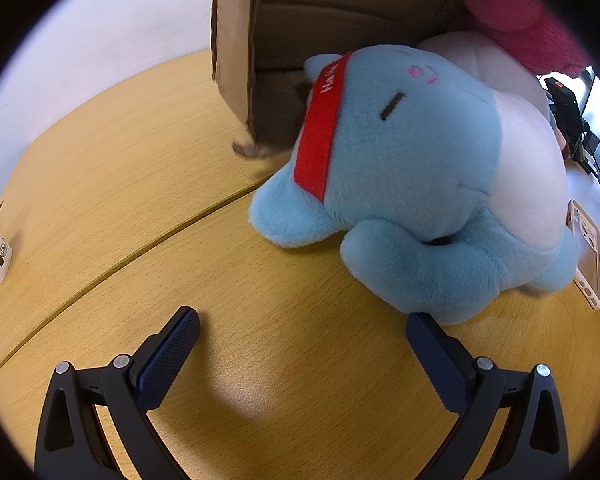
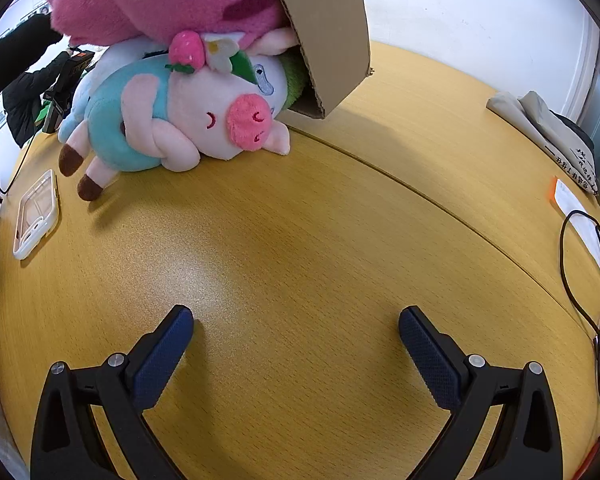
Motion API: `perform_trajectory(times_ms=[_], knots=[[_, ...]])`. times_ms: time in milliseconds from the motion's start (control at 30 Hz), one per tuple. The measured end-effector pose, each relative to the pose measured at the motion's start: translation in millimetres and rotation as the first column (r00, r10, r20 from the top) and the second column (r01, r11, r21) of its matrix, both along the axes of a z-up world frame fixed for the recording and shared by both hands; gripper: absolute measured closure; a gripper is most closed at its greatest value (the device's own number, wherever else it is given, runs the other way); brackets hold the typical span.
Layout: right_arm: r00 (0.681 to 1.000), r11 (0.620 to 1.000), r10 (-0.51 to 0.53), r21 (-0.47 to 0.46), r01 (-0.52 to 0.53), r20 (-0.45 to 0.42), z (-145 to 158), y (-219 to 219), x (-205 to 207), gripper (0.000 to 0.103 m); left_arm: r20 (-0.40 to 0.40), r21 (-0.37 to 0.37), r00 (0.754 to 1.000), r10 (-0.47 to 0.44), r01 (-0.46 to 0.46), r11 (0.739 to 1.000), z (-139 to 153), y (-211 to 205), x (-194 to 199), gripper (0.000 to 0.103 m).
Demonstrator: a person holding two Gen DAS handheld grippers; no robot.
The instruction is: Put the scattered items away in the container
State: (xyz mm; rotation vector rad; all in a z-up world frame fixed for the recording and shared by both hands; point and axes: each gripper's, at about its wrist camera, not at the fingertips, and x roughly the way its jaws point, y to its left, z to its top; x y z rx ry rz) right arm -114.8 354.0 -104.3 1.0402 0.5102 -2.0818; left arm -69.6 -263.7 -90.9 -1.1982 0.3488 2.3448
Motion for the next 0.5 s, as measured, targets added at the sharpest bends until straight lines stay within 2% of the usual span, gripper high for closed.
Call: perform_trajectory(times_ms=[500], knots=[[1.0, 1.0, -0.001, -0.001, 0.001, 0.0, 0.0, 0.1, 0.2, 0.0, 0.0, 0.0, 1.0, 0.0, 0.0, 1.0, 1.9, -1.3, 0.1, 0.0]])
